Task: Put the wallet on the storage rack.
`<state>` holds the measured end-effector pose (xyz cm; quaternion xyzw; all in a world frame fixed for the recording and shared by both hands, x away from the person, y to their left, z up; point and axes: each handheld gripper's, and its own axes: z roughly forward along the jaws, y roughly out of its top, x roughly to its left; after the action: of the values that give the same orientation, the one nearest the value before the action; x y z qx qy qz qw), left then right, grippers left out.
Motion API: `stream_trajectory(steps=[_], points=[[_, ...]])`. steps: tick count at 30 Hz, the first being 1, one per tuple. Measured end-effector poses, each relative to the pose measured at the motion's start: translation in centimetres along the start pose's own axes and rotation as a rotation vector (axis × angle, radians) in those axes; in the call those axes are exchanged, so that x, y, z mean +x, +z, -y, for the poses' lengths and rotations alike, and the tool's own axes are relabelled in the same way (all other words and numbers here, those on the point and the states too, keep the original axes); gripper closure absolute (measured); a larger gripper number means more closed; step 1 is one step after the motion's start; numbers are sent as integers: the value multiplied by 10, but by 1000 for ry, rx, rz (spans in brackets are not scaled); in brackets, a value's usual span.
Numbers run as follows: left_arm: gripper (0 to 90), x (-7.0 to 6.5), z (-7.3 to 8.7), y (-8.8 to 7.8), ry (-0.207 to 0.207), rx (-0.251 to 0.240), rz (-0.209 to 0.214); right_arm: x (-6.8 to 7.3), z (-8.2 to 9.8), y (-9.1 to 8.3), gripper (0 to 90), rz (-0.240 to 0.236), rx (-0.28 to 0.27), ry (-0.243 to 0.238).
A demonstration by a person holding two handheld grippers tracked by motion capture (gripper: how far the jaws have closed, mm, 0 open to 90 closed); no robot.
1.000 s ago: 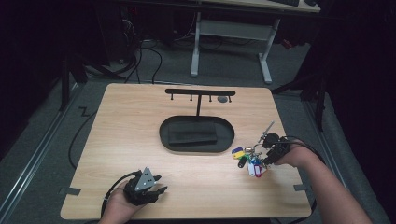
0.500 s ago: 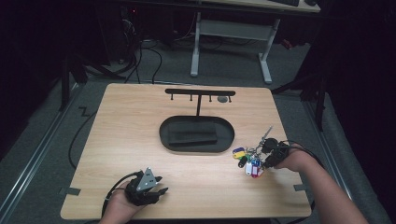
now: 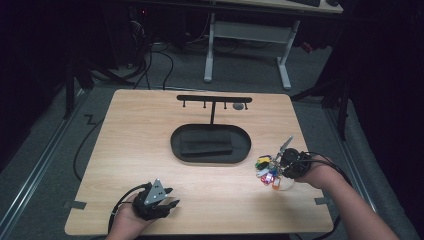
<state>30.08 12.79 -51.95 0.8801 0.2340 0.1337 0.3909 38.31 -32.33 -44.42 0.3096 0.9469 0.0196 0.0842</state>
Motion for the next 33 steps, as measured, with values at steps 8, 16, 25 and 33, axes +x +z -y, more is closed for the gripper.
stream_trajectory(steps=[8, 16, 25, 33], points=[[519, 5, -2, -11, -25, -108, -98, 5, -2, -34, 869, 66, -37, 9], [483, 18, 6, -12, -100, -116, -123, -1, -5, -50, 871, -22, -83, 99], [464, 20, 6, -11, -122, -125, -108, 3, -17, -72, 870, -29, -63, 107], [410, 24, 5, -7, -129, -109, -116, 12, -34, -112, 870, -30, -93, 91]])
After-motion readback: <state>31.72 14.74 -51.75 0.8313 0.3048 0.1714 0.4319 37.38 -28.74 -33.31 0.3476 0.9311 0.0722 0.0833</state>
